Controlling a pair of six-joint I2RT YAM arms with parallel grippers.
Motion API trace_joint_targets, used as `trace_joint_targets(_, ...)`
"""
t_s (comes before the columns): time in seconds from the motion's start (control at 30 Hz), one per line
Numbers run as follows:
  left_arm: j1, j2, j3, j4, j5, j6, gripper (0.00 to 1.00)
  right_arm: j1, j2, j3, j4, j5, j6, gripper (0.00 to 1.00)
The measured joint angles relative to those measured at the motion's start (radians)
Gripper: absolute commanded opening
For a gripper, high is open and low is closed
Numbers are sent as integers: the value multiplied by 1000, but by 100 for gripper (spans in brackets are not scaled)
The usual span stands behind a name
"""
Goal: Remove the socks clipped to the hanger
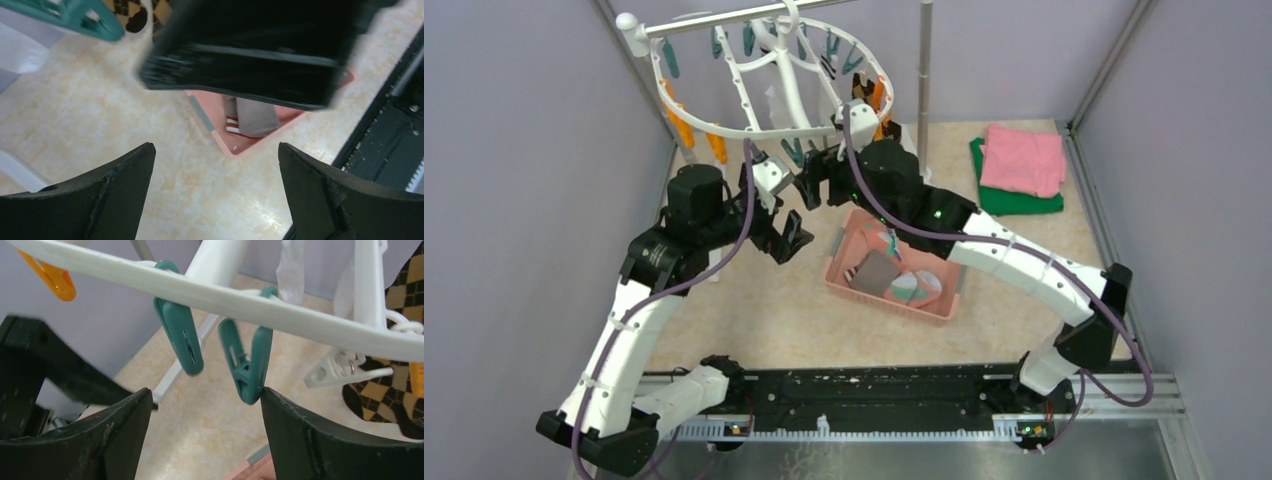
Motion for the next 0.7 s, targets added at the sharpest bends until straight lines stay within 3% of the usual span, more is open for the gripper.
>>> trace_joint_targets(0.23, 10, 90, 112, 41, -169, -13, 99, -71, -235, -244, 11, -88, 14, 81)
trace_joint_targets(0.4, 23, 112, 156, 68, -306, -27, 99, -265, -387, -436, 46, -141, 7, 83)
trace_joint_targets(0.53, 36, 141, 190, 87, -393, -28, 99, -371, -376, -515, 81, -172, -42, 82)
trace_joint_targets(0.6, 43, 150, 195, 97, -423, -28, 99, -412, -344, -546, 115, -214, -52, 74)
trace_joint_targets(0.7, 53, 157, 199, 99, -451, -32, 99, -505, -257, -573, 190, -312, -51, 70)
